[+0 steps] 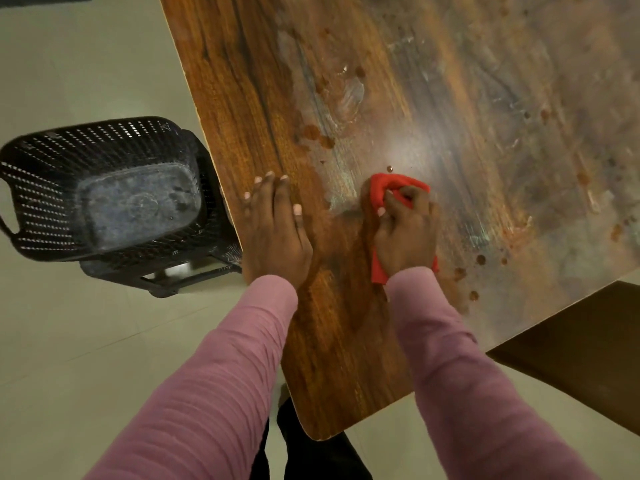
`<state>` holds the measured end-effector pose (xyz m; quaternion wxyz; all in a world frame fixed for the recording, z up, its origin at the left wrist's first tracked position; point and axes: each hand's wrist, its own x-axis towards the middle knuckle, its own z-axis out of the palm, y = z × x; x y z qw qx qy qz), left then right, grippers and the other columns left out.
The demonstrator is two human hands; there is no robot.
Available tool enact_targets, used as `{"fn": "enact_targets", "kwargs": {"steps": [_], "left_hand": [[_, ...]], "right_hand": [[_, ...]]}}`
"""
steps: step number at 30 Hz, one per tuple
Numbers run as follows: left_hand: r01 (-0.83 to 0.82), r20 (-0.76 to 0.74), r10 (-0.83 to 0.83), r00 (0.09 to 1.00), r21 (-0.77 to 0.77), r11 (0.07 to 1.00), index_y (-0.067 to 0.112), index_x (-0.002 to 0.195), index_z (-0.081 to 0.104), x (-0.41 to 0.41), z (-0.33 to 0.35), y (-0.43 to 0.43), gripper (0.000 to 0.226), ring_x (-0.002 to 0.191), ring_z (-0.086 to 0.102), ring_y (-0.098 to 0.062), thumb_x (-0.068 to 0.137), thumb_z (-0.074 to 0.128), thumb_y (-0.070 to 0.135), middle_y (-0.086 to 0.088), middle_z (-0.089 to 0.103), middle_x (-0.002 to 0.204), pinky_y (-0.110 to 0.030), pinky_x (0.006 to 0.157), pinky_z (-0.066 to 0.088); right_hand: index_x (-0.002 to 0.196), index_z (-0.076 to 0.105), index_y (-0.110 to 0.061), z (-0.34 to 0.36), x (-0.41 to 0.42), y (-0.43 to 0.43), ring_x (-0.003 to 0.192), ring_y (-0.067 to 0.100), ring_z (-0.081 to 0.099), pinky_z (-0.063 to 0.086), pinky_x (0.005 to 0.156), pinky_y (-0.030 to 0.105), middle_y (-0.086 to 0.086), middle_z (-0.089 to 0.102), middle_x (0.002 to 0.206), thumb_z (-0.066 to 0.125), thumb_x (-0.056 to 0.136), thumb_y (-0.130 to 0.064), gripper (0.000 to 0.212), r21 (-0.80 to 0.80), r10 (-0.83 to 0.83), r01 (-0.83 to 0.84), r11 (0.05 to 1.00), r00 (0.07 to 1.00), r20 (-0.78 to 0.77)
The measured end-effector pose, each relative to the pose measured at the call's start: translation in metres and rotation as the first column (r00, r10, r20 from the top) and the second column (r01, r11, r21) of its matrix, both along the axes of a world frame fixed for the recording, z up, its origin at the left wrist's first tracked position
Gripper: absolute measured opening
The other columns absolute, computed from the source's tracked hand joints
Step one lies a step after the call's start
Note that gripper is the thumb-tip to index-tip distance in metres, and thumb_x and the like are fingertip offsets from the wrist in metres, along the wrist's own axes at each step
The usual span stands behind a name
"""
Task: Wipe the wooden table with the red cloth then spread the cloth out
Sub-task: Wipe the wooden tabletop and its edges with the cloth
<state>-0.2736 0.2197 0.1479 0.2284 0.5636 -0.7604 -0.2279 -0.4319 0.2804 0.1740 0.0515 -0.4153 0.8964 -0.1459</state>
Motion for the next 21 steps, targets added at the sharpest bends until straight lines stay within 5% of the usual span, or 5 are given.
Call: {"fn": "enact_targets", "kwargs": {"steps": [8,16,21], "left_hand": [[0.051,-0.021,-0.051,0.998,0.028,0.998,0.003,0.14,0.041,0.002,0.004,-0.002,0.049,0.141,0.027,-0.033,0.098,0.027,0.024,-0.017,0.035,0.15,-0.044,0.119,0.013],[0.023,0.005,-0.023,1.0,0.038,0.999,0.005,0.141,0.04,0.002,0.001,0.0,0.047,0.141,0.027,-0.03,0.099,0.03,0.022,-0.015,0.036,0.149,-0.042,0.119,0.013],[0.026,0.003,-0.027,1.0,0.052,0.998,0.002,0.141,0.04,0.001,0.001,-0.002,0.047,0.141,0.029,-0.032,0.099,0.033,0.02,-0.017,0.037,0.149,-0.043,0.119,0.014]], "right_hand": [[0.108,0.072,-0.01,0.0,0.054,0.004,0.102,0.039,0.054,0.046,0.09,0.043,0.012,0.061,0.121,0.059,0.085,-0.015,0.026,-0.04,0.45,-0.451,0.892,0.892,-0.044],[0.116,0.067,-0.016,0.001,-0.012,-0.029,0.115,0.037,0.041,0.037,0.099,0.044,0.007,0.051,0.132,0.055,0.089,-0.017,0.03,0.01,0.001,-0.001,1.0,1.0,-0.017],[0.112,0.069,-0.013,-0.001,0.059,-0.032,0.111,0.035,0.048,0.041,0.095,0.041,0.007,0.058,0.126,0.057,0.085,-0.014,0.029,-0.033,0.317,-0.316,0.948,0.948,0.017]]}}
